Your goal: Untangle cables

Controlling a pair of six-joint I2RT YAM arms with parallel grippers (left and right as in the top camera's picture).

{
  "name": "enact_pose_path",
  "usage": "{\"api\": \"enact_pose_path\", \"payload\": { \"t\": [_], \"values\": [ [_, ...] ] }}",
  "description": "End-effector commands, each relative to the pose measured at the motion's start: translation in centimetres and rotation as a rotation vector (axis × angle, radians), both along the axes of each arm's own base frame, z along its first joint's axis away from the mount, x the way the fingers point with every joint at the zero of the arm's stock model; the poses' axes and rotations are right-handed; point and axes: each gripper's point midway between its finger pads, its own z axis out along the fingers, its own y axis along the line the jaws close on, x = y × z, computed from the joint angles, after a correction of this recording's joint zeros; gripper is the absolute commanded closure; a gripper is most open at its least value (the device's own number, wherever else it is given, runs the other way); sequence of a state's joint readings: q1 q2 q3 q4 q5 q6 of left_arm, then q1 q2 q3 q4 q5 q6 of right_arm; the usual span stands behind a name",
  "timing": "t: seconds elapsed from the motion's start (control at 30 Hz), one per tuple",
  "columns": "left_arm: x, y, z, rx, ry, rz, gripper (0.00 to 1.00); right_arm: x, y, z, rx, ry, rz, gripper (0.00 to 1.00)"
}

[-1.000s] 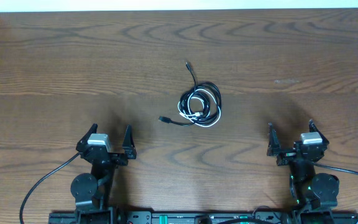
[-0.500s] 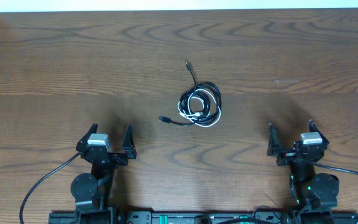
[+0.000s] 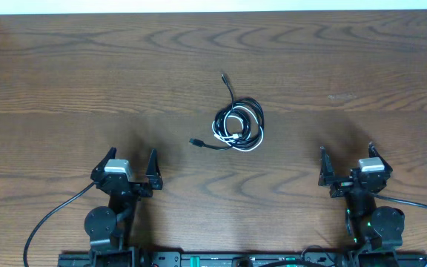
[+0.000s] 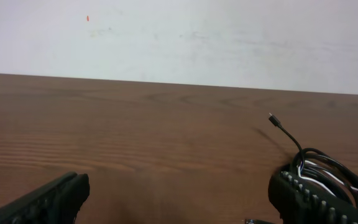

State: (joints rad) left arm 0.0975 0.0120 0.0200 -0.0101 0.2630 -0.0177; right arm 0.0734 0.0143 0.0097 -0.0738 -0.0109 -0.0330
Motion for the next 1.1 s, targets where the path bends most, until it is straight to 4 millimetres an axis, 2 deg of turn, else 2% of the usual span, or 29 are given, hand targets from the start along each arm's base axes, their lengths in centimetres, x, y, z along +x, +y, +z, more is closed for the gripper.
{"api": "enact_pose_path", "payload": {
  "t": [0.0, 0.5, 0.83, 1.07],
  "values": [
    [-0.1, 0.0, -1.5, 0.012, 0.044, -0.004, 0.02, 0.0, 0.0, -0.1, 0.01, -0.001, -0.002, 0.01],
    [-0.1, -0.6, -1.4, 0.005, 0.04, -0.037, 0.02, 0.1, -0.9, 0.4, 0.007, -0.021, -0.055, 0.01],
    [-0.2, -0.7, -1.2, -0.075, 0.048, -0.032, 0.02, 0.0, -0.7, 0.3, 0.008, -0.016, -0.042, 0.01],
    [-0.1, -1.0, -0.5, -0.078, 0.057, -0.052, 0.02, -0.1, 0.0, 1.3, 0.013, -0.043, -0.003, 0.01]
  ]
}}
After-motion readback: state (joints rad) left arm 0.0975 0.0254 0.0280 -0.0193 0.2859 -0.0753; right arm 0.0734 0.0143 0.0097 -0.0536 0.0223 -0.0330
